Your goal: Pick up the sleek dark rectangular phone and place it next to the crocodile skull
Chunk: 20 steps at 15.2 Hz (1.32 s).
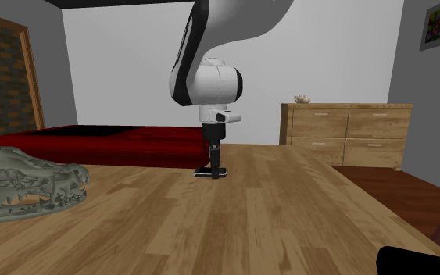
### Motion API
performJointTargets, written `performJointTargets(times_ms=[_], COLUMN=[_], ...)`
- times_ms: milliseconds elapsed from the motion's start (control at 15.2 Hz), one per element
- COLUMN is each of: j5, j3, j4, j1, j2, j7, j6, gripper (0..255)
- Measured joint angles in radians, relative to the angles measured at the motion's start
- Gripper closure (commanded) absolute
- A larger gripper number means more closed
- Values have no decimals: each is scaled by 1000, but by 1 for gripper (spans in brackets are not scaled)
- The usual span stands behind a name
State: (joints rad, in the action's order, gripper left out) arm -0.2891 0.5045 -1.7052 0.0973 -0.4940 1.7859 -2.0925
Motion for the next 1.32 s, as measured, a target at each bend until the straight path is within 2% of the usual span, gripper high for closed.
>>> performJointTargets(times_ms=[528, 1320], j5=[1, 40], j3=[1, 21], j4=[3, 75], j1=[0, 10], j2=[2, 61], j7=[-1, -28], j6=[5, 128], gripper=[255, 255])
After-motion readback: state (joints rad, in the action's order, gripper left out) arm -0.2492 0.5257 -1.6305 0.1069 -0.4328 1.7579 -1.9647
